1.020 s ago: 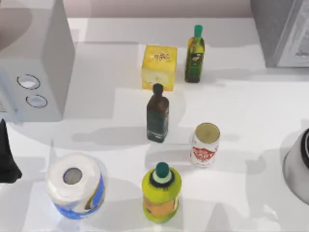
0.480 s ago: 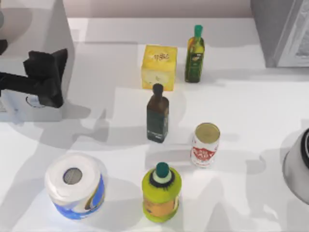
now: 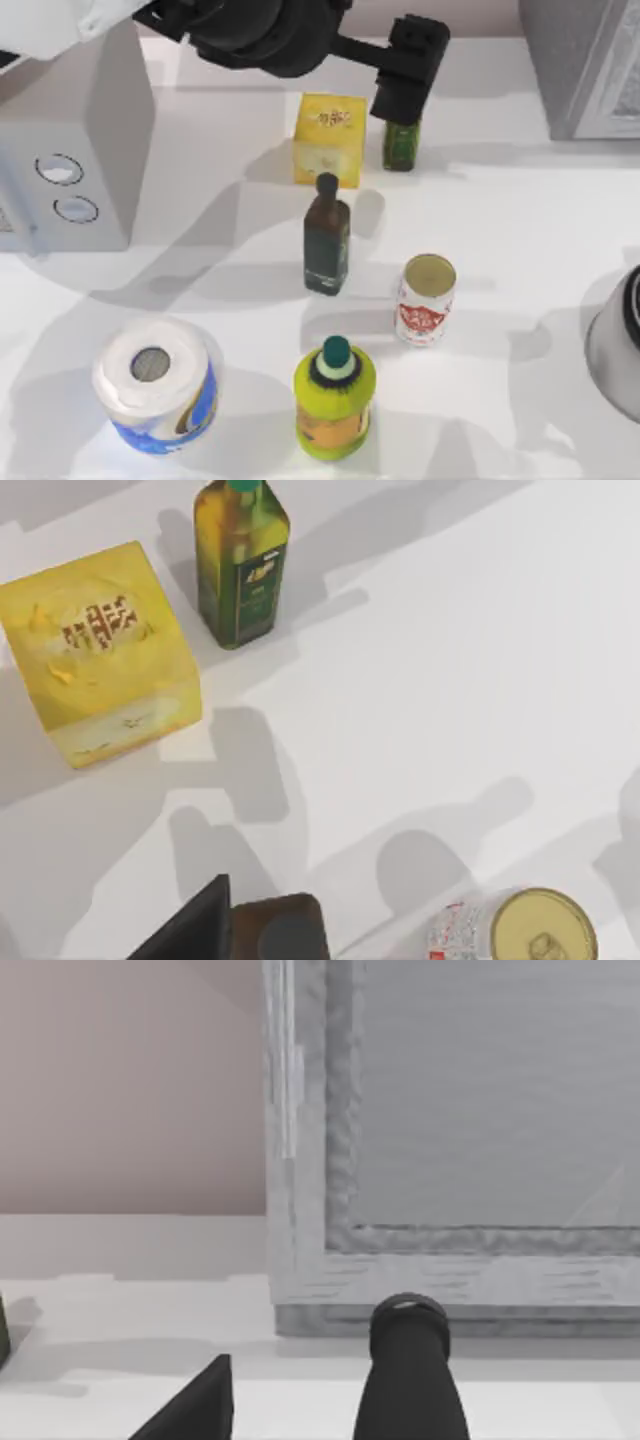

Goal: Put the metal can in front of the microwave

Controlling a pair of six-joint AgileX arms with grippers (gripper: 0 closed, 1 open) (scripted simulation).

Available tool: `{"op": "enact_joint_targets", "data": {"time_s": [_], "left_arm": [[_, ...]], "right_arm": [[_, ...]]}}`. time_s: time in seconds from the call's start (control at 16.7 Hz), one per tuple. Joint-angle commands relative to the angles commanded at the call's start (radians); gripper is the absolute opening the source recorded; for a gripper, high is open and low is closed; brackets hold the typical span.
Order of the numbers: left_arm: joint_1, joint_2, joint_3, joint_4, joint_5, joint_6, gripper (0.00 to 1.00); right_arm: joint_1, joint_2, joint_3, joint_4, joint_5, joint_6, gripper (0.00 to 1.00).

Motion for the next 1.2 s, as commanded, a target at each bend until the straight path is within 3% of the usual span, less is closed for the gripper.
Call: {"op": "enact_joint_targets", "data": {"time_s": [0.3,0.6,0.84,1.2], "left_arm": [[-0.119,0.412,0.412,-0.313,-0.008,0.023,1.0],[-0.168,0.671,0.66,-0.568,-0.028,0.058,1.0],[-0.185,0.795,0.775,-0.695,-0.04,0.074,1.0],[-0.181,0.809,0.785,-0.707,-0.04,0.075,1.0]], "right_arm": [[0.0,0.0,0.0,0.0,0.0,0.0,1.0],[0.0,0.0,0.0,0.0,0.0,0.0,1.0],[0.0,0.0,0.0,0.0,0.0,0.0,1.0],[0.0,0.0,0.0,0.0,0.0,0.0,1.0]]}}
